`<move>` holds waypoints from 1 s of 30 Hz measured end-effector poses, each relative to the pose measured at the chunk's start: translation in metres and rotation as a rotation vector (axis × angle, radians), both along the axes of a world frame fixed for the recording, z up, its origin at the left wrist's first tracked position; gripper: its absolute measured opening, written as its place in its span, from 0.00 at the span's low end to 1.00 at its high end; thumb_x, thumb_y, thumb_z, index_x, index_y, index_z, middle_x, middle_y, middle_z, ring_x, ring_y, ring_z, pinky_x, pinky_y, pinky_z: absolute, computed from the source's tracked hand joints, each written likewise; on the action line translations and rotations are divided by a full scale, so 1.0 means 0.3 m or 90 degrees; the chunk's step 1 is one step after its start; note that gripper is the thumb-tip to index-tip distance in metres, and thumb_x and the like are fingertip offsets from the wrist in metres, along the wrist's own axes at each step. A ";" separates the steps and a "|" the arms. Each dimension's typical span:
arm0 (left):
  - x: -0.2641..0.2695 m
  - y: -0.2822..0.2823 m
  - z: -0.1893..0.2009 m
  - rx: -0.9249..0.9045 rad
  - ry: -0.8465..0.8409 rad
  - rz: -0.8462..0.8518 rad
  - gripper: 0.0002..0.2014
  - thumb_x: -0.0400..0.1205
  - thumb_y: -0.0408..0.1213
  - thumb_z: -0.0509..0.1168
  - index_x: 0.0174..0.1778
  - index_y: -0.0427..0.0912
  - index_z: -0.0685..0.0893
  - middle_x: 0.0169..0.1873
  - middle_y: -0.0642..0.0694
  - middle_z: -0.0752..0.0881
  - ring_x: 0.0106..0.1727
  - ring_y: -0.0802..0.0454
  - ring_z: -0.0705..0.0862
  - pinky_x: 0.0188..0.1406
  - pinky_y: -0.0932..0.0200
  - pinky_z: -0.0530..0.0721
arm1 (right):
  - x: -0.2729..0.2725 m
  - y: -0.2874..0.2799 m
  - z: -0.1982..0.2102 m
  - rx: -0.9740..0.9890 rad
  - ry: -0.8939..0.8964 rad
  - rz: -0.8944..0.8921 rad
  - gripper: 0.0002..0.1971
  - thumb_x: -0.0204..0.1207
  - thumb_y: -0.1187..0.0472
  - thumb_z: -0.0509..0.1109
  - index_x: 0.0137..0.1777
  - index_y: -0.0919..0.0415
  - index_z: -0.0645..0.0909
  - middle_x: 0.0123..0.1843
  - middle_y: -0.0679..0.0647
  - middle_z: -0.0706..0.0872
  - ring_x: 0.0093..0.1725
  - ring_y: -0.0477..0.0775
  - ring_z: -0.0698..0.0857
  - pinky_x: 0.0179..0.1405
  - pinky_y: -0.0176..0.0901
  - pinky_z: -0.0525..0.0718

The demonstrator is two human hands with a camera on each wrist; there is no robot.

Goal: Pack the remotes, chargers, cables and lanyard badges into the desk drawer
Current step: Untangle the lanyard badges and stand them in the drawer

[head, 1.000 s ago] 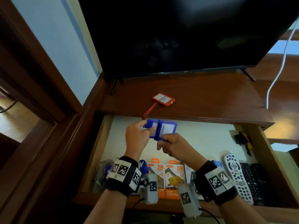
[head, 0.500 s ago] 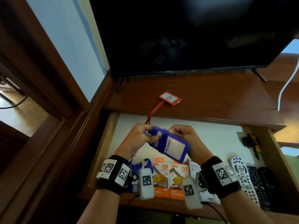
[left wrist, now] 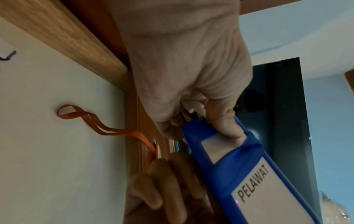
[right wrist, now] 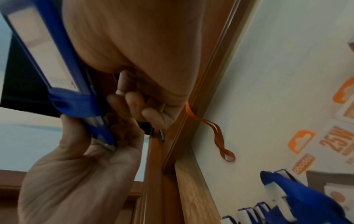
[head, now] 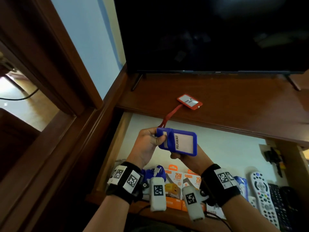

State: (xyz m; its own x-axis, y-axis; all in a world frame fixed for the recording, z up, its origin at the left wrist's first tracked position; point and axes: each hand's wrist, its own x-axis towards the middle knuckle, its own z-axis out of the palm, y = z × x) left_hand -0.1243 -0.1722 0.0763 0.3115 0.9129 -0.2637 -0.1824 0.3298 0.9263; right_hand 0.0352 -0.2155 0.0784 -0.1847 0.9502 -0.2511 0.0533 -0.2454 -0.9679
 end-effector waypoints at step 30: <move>-0.267 0.114 -0.291 0.014 0.958 -0.548 0.09 0.78 0.32 0.63 0.51 0.35 0.82 0.56 0.36 0.84 0.53 0.40 0.85 0.49 0.52 0.83 | 0.221 0.620 -0.220 -0.251 -0.435 -0.490 0.37 0.70 0.37 0.69 0.72 0.63 0.72 0.70 0.58 0.69 0.71 0.67 0.67 0.71 0.66 0.67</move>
State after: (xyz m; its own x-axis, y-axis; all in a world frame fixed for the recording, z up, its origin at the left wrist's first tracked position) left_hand -0.2044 -0.1381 -0.0111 0.1848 0.6379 -0.7476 0.9818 -0.1532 0.1120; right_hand 0.1015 -0.0296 0.0126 0.7157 0.5822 -0.3859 0.2483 -0.7284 -0.6385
